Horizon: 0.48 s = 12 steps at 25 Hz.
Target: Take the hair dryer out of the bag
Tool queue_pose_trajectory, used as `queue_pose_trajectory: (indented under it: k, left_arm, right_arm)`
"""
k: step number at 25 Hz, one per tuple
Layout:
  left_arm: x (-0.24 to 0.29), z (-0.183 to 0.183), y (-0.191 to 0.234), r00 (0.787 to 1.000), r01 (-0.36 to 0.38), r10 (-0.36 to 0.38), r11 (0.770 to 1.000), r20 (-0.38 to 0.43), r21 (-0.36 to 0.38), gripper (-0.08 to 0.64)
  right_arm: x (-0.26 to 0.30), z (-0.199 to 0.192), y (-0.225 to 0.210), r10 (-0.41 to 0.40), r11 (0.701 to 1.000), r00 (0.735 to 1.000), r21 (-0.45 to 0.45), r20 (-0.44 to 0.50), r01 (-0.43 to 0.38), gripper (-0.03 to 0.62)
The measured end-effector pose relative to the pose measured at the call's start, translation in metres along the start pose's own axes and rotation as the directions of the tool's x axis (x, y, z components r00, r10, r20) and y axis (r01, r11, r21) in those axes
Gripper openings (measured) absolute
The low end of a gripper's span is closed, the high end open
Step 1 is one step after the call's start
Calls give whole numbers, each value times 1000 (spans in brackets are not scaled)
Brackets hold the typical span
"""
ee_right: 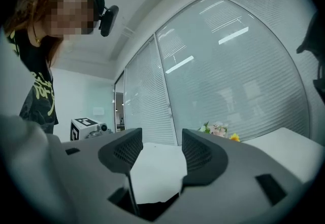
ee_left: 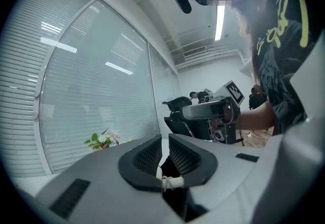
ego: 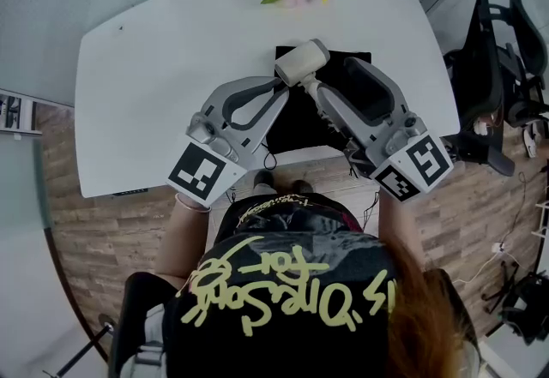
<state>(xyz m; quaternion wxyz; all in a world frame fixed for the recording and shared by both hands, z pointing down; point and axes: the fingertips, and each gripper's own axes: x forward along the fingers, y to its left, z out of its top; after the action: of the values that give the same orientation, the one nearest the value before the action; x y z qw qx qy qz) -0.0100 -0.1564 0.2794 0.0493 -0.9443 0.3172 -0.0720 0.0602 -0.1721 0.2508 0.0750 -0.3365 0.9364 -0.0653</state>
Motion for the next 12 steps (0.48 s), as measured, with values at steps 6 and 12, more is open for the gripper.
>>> queue_pose_trajectory:
  k: [6,12]
  left_arm:
    - [1,1,-6,1000,-8,8,1000,3,-7,40]
    - [-2,5,-8,999,-32,33,999,25,-41,40]
  right_arm:
    - [-4,0,-1,-22,999,1000,-27,-3,22,250]
    - [-9,0,1,-25,998,1000,-54,-9,25,250]
